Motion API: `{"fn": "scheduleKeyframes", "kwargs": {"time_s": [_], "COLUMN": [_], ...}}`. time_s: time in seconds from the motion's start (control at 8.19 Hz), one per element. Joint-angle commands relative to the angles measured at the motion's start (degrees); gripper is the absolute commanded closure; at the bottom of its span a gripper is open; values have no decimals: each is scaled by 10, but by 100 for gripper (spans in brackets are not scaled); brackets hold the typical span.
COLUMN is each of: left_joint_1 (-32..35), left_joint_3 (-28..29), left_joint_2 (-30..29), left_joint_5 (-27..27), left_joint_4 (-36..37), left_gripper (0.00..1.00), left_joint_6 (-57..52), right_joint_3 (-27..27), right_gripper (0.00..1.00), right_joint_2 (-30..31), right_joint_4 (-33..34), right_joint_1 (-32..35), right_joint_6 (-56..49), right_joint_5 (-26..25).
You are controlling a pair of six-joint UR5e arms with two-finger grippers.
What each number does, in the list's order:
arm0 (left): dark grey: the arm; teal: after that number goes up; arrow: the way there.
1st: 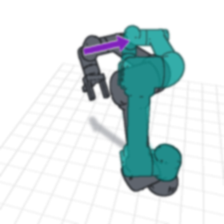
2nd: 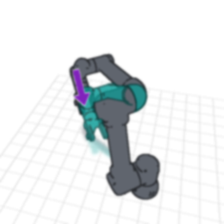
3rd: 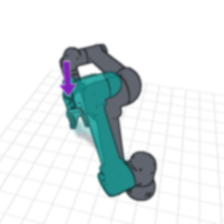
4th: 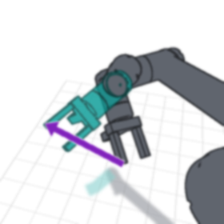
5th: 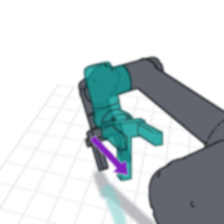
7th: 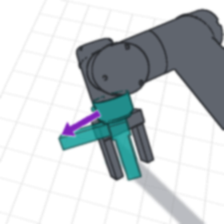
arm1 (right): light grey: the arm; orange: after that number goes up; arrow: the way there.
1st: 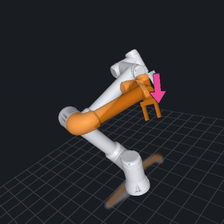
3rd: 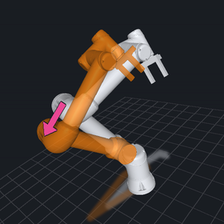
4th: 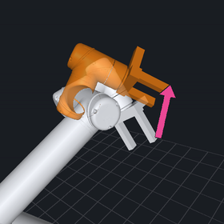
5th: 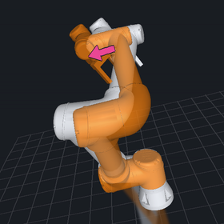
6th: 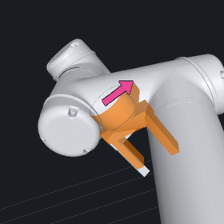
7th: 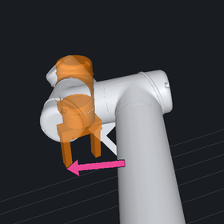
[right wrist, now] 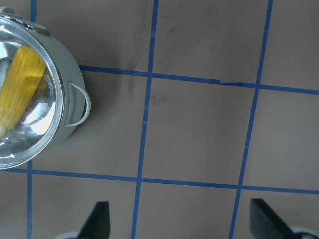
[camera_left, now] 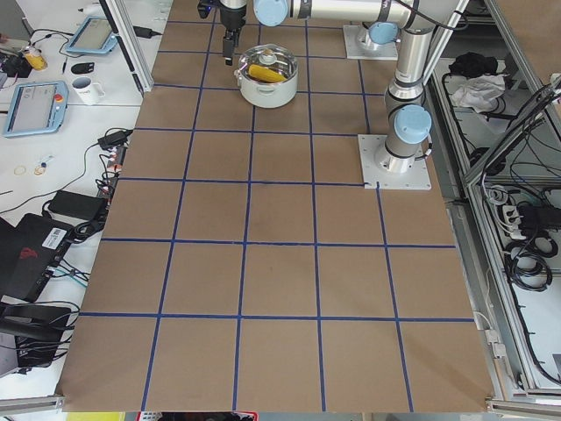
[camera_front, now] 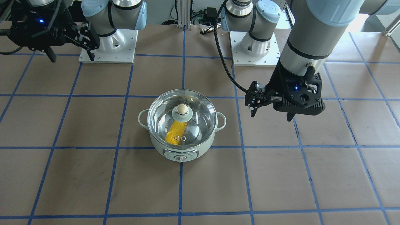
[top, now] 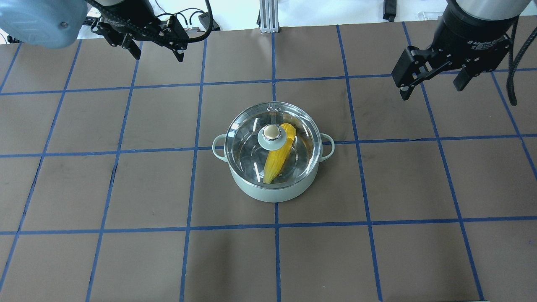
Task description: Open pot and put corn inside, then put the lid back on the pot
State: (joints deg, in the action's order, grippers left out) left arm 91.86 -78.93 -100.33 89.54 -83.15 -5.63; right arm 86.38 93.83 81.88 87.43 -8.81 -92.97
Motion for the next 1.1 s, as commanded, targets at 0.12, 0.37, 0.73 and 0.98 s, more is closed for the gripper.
{"fn": "scheduleKeyframes", "kwargs": {"time_s": [0.12,0.37,0.73,0.98], "left_joint_1": [1,1,-8,-3], "left_joint_3": [-7,-9,0,-5], "left_joint_2": [26,26,36,35], "left_joint_5": [-9,-9,-17,-11], "left_joint_4": [-9,-9,-19,-25], "left_gripper": [0,0,0,0], "left_joint_6": [-1,-1,-3,-3], "right_joint_3": [0,0,0,0], "right_gripper": [0,0,0,0], "right_joint_2": [-2,-2,-2,-2], "right_joint_4": [0,-1,-5,-6], "right_joint_1": [-1,-1,1,0], "right_joint_6": [-5,-5,-5,-5], "right_joint_5": [1,1,2,1]}}
